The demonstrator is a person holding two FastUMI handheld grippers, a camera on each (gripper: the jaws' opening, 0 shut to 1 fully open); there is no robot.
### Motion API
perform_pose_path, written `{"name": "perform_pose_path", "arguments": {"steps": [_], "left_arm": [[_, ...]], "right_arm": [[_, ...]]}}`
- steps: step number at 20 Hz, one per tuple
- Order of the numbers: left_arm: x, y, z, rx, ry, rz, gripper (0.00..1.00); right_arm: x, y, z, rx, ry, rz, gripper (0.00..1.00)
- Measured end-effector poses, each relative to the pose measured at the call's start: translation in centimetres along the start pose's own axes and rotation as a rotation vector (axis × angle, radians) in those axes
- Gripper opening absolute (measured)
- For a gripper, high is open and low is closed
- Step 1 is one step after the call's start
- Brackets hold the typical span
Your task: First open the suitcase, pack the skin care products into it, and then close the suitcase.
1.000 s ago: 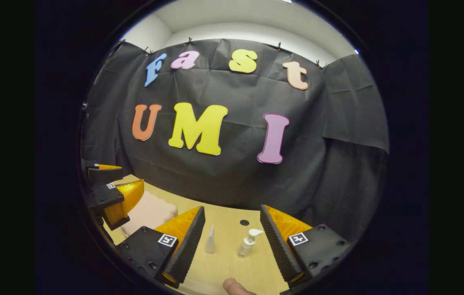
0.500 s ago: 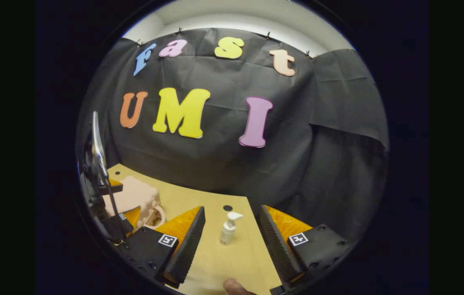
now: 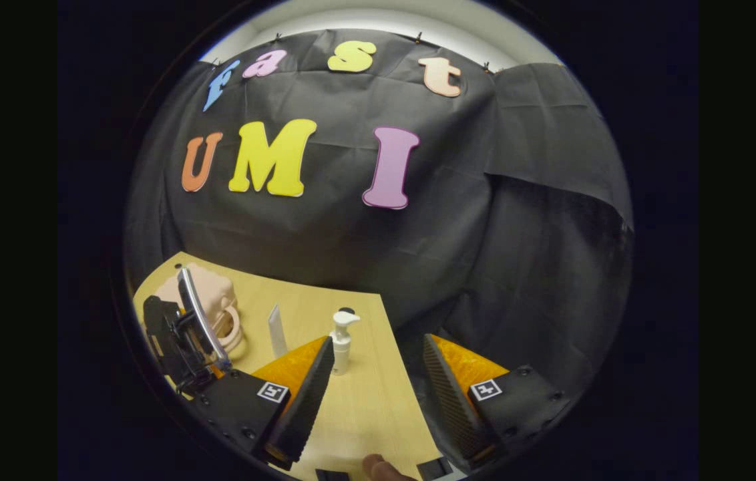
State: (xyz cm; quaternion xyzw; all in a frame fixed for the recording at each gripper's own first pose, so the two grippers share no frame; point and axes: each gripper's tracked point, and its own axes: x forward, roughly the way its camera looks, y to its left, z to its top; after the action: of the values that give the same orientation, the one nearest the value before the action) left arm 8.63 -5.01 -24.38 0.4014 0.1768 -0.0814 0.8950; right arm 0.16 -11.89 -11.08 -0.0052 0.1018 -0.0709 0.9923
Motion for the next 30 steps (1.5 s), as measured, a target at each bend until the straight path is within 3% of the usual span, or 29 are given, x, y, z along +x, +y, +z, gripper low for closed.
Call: {"name": "perform_pose_path", "arguments": {"steps": [7,11,12,16,19,24,30], "left_arm": [[2.2,0.9,-0.9,0.176,0.108,0.098,0.89],[3.1,-0.2,-1.5,0.237,0.182,0.059,0.56],[3.1,-0.3,-1.4,0.249,0.191,0.067,0.33],[2.7,0.0,-0.7,0.282,0.206,0.093,0.2],[2.3,0.5,-0.4,0.244,0.218,0.096,0.12],[-0.2,3.6,0.5,0.054,0.2,0.005,0.03],[-3.7,13.0,2.7,-0.149,0.093,0.059,0.03]], "right_arm": [[1.6,-0.1,-2.9,-0.026,0.041,0.089,0.8],[2.6,-0.4,-4.1,-0.03,0.063,0.148,0.8],[2.9,-0.4,-4.2,-0.03,0.067,0.162,0.8],[3.3,-0.7,-4.4,-0.025,0.068,0.211,0.8],[3.5,-1.2,-4.0,-0.039,0.056,0.212,0.8],[2.7,-0.8,-2.1,0.0,0.053,0.185,0.8],[1.2,3.3,1.1,0.024,0.032,0.154,0.8]]}}
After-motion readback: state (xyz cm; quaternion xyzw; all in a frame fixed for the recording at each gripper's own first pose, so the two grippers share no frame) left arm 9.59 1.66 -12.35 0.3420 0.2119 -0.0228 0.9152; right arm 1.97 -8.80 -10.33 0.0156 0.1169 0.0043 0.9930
